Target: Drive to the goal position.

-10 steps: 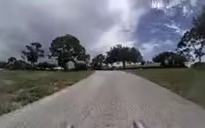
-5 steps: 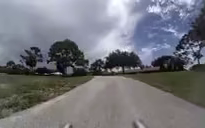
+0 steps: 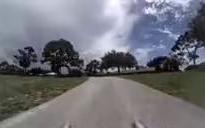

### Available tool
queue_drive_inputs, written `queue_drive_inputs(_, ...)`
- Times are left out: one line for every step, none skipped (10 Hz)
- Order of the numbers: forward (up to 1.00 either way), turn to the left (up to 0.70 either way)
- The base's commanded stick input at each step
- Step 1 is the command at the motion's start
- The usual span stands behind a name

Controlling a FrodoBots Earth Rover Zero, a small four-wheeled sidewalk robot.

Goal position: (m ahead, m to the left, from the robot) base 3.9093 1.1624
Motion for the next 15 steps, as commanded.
queue_drive_inputs(0.85, 0.0)
queue_drive_inputs(0.85, 0.0)
queue_drive_inputs(0.85, 0.0)
queue_drive_inputs(0.85, 0.0)
queue_drive_inputs(0.85, 0.0)
queue_drive_inputs(0.85, 0.0)
queue_drive_inputs(0.85, 0.0)
queue_drive_inputs(0.85, 0.0)
queue_drive_inputs(0.85, 0.0)
queue_drive_inputs(0.85, -0.21)
queue_drive_inputs(0.85, -0.3)
queue_drive_inputs(0.85, -0.2)
queue_drive_inputs(0.85, -0.11)
queue_drive_inputs(0.85, -0.02)
queue_drive_inputs(0.85, 0.0)
